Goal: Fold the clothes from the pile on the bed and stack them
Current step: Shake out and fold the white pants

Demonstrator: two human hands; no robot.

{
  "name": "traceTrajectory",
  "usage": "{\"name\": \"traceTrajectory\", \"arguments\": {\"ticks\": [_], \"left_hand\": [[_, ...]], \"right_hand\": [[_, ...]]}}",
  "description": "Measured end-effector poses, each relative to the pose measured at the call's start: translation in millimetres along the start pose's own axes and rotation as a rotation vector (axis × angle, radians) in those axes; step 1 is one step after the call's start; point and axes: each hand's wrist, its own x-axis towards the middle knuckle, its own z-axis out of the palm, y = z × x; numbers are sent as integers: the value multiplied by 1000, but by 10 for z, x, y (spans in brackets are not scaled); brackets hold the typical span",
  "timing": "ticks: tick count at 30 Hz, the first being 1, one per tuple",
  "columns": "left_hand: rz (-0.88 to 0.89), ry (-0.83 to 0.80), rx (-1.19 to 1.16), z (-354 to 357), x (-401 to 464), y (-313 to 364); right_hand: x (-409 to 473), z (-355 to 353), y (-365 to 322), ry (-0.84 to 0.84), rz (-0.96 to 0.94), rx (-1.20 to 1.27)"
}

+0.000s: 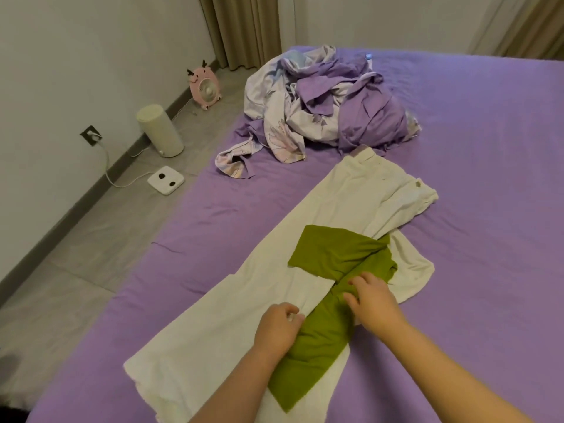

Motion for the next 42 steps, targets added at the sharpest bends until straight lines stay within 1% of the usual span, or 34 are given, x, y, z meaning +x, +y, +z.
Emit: {"name": "traceTrajectory", "arguments": {"ticks": [3,7,11,13,15,17,18,20,23,25,28,30,34,37,40,42], "left_hand": [[49,30,119,80,379,-11],[144,134,324,247,737,-63],[210,173,527,372,905,-113],[290,213,599,408,890,-164],[354,244,604,399,866,-201],[363,245,530,359,855,-223],[352,241,466,335,854,-229],[313,234,292,284,821,-229],[250,245,0,220,731,-206],[223,249,-91,172,661,-180],[197,239,-184,74,522,-125],[176,199,-240,22,373,-90],[156,137,-287,10,-114,-131],[146,115,-303,40,-544,-243],[115,43,-278,82,-912,-377],[120,-39,-316,122,-1141,-514]], "right_hand": [[335,12,-8,-8,13,-32],[834,52,15,3,8,-157],[1138,159,85,-1,6,-195],[1134,214,134,2,21,-159],[1045,230,198,45,29,14],[898,202,264,91,21,190],[808,182,285,104,-1,236],[621,166,324,98,-16,290],[395,199,388,84,59,359],[268,225,418,89,83,393],[90,220,361,48,93,518],[-37,179,271,45,116,622],[-289,66,107,132,159,755],[-415,39,-5,174,199,810],[-532,42,-113,156,291,917],[-620,71,-148,181,333,965]]}}
